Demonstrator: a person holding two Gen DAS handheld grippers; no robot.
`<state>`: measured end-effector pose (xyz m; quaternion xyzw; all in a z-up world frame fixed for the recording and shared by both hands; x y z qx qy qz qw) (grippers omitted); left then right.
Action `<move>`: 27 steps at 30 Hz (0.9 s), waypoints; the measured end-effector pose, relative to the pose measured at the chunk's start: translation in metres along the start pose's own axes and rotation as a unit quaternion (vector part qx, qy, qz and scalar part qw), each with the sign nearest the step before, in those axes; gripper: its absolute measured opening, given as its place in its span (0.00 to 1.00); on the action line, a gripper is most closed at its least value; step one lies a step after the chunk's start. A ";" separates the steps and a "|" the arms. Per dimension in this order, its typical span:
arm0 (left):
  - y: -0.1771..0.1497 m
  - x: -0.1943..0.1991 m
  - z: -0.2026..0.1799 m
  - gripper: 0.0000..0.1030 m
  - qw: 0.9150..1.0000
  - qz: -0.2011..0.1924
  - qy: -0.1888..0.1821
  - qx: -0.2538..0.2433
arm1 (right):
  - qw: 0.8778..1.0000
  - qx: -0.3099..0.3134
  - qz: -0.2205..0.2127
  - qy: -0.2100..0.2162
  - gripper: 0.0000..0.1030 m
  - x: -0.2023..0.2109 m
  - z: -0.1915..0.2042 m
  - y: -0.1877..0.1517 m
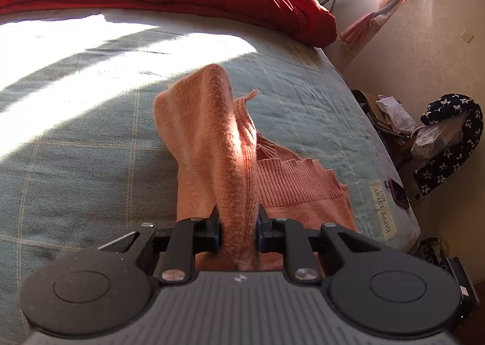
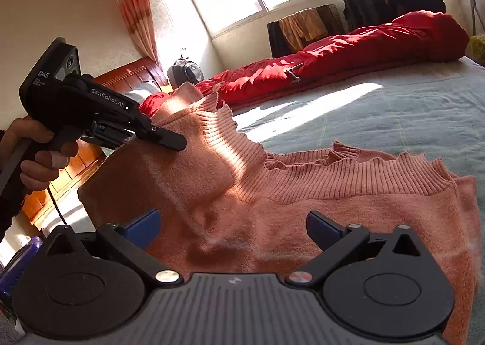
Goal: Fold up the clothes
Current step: 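Grasp the lifted edge with the right gripper while the left gripper holds it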
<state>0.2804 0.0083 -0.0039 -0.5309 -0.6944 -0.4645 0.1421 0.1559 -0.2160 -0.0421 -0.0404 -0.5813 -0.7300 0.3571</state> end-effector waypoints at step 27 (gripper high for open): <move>-0.015 0.021 0.075 0.17 0.995 0.038 -0.081 0.035 | 0.990 0.049 0.131 -0.009 1.00 -0.106 0.156 0.057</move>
Point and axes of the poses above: each gripper's, at about its wrist camera, not at the fingertips, and x roughly against the way its jaws point, z to its left, y to its top, the point moved 3 cm from there along -x, roughly the way its jaws point, and after that the axes turned 10 degrees about -y, right-handed, at the moved point
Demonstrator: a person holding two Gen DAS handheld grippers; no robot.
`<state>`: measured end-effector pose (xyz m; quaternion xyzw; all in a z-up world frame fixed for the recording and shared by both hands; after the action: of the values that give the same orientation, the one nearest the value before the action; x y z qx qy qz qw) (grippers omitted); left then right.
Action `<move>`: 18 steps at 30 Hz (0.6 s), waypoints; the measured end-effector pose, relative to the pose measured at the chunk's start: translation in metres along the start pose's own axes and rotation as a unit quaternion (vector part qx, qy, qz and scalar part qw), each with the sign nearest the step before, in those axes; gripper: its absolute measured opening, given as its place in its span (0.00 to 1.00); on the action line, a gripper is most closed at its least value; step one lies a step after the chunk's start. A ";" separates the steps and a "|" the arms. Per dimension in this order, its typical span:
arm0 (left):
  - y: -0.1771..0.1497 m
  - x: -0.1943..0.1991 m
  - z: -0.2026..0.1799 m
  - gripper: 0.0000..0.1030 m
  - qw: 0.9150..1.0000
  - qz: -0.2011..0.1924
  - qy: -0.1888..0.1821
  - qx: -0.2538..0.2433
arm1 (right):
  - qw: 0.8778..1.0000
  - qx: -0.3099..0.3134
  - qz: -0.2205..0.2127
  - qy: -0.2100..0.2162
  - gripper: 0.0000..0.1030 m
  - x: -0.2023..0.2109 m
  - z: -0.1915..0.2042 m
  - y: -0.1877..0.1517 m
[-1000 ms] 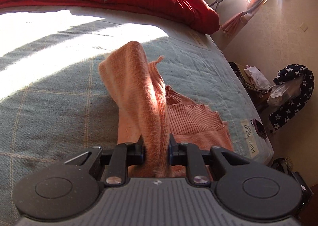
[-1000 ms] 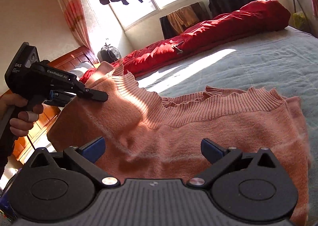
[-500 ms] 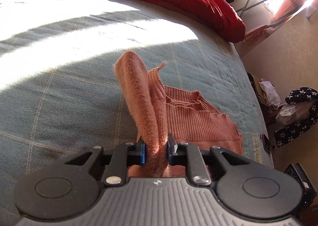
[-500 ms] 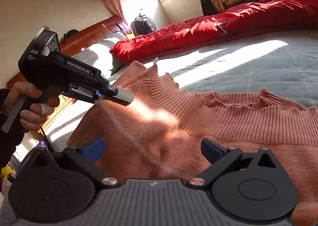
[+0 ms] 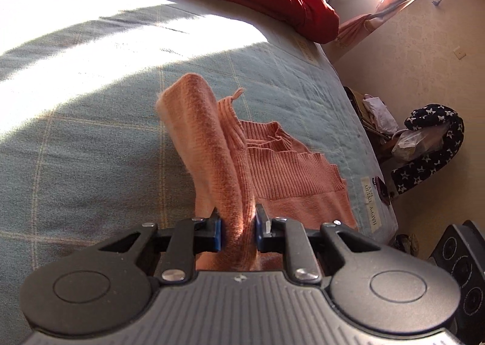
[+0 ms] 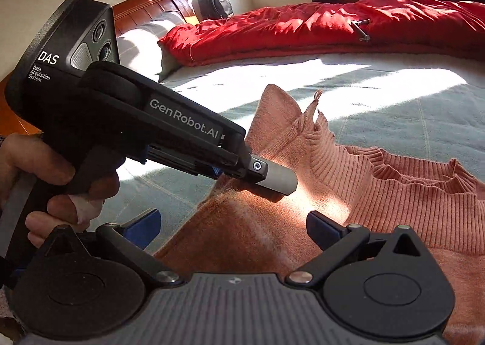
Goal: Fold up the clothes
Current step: 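Grasp the lifted edge with the right gripper while the left gripper holds it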
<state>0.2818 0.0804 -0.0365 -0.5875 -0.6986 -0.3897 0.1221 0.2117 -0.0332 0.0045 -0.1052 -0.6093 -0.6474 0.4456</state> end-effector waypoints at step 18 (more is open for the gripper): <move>0.010 -0.007 0.020 0.18 0.968 0.091 -0.197 -0.122 | 0.978 -0.035 -0.019 -0.204 0.91 -0.015 0.034 -0.010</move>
<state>0.2984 0.0890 -0.0500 -0.7247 -0.5993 -0.3356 -0.0558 0.1995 0.0024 -0.0051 -0.2395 -0.6659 -0.6416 0.2958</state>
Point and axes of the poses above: each gripper's, at about its wrist camera, not at the fingertips, and x roughly against the way its jaws point, z to its left, y to its top, the point moved 3 cm from there along -x, roughly the way its jaws point, and after that the axes turned 10 degrees about -y, right-handed, at the moved point
